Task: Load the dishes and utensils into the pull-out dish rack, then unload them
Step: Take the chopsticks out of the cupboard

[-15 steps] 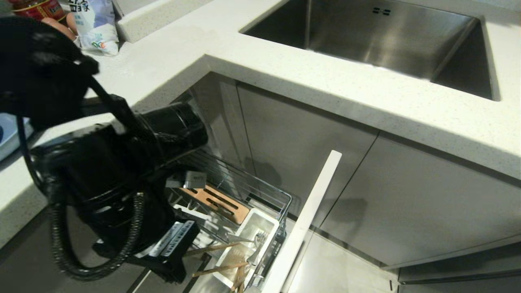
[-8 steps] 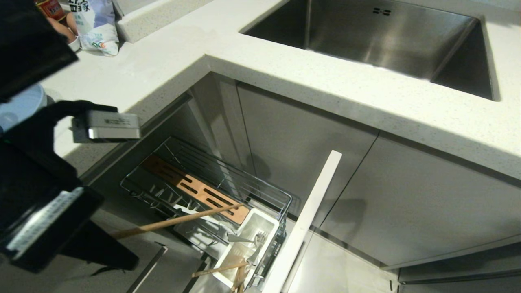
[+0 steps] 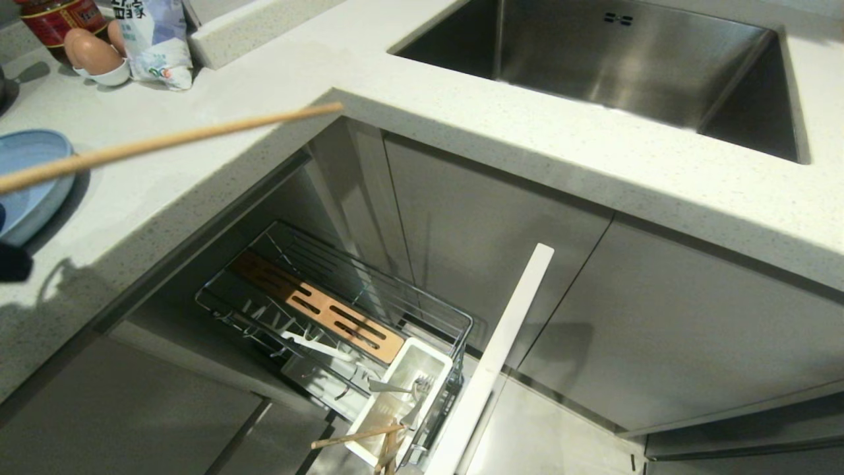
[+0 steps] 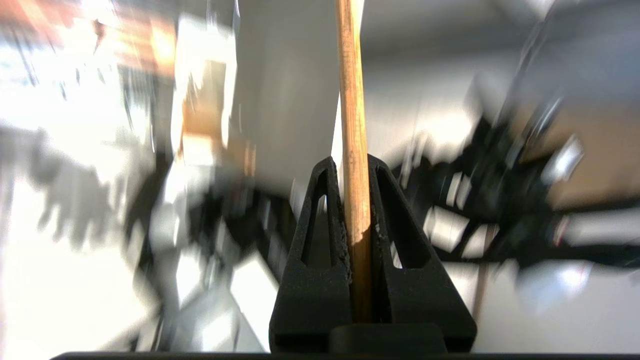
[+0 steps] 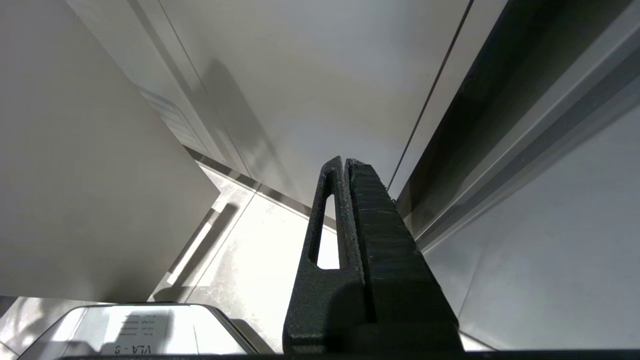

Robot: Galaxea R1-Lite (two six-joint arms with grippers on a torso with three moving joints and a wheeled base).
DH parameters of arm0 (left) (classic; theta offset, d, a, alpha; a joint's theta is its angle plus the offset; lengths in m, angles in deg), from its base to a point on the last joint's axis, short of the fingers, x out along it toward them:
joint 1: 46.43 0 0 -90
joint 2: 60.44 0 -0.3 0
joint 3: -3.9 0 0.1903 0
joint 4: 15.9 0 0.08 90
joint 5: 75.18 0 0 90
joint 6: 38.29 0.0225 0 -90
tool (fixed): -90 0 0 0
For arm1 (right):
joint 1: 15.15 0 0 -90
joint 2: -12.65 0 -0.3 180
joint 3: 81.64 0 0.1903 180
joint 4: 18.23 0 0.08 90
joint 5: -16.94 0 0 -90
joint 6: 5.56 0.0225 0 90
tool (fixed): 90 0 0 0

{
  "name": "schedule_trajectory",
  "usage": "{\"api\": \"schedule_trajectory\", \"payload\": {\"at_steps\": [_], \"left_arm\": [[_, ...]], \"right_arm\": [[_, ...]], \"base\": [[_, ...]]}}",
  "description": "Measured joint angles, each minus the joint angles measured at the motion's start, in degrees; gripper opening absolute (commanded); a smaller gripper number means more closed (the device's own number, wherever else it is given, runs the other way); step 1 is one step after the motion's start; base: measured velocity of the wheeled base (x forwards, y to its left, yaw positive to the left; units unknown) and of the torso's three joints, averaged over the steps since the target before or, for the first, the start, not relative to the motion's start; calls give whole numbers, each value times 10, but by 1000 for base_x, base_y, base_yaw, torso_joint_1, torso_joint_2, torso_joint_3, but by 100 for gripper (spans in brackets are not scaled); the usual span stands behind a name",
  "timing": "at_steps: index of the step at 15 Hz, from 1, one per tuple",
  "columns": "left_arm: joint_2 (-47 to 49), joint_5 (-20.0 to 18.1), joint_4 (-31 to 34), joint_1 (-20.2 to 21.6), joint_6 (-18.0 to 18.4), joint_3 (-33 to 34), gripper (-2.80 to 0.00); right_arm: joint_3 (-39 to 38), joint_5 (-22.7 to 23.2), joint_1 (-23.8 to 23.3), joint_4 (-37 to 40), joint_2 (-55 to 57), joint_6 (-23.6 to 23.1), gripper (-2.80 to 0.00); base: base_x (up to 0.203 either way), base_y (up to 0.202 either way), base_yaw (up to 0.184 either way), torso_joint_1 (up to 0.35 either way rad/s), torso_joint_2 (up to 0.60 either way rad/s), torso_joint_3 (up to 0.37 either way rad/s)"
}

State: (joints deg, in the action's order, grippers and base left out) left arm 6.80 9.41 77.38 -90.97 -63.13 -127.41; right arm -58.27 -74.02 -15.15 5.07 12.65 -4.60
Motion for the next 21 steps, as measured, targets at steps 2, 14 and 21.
{"api": "schedule_trajectory", "payload": {"at_steps": [2,14,21], "left_arm": [[-33,0,-63,67,1,8,-280],[-101,106,-224,757,64,137,-280],[-82,109,-220,825,57,279,-280]], "right_arm": [[0,0,0,0,0,0,-280],[0,0,0,0,0,0,-280],[0,0,0,0,0,0,-280]], "base": [[0,0,0,0,0,0],[0,0,0,0,0,0],[0,0,0,0,0,0]]}}
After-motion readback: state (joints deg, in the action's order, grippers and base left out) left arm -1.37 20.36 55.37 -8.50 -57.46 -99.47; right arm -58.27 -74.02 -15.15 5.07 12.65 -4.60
